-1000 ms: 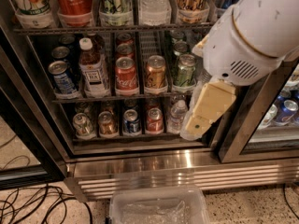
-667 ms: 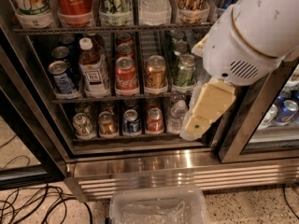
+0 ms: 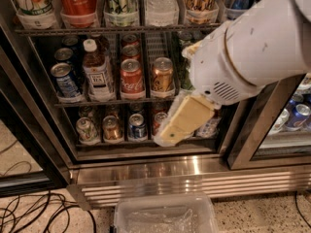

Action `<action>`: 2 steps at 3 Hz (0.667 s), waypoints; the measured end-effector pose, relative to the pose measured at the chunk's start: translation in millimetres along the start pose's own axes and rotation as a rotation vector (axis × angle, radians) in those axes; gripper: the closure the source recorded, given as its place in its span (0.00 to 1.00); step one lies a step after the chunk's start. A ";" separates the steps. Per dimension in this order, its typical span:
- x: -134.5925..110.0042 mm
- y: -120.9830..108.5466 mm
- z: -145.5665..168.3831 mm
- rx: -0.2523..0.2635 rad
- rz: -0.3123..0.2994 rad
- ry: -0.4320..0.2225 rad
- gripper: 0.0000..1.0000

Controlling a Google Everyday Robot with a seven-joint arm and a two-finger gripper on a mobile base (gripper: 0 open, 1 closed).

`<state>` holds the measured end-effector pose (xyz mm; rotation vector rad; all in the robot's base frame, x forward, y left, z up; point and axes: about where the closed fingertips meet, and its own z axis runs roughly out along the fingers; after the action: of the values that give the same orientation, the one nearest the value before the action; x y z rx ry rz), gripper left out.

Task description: Pick green can from top shelf of fridge

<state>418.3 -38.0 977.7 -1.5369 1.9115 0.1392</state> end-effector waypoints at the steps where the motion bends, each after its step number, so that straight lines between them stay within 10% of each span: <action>1: -27.3 -1.0 9.7 0.072 0.033 -0.122 0.00; 2: -43.8 -11.9 1.8 0.131 0.030 -0.165 0.00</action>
Offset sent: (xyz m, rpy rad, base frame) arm 0.0051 0.0226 0.0058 0.0981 -0.0639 -0.0211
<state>433.3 -4.4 1004.4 -1.3681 1.7785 0.1462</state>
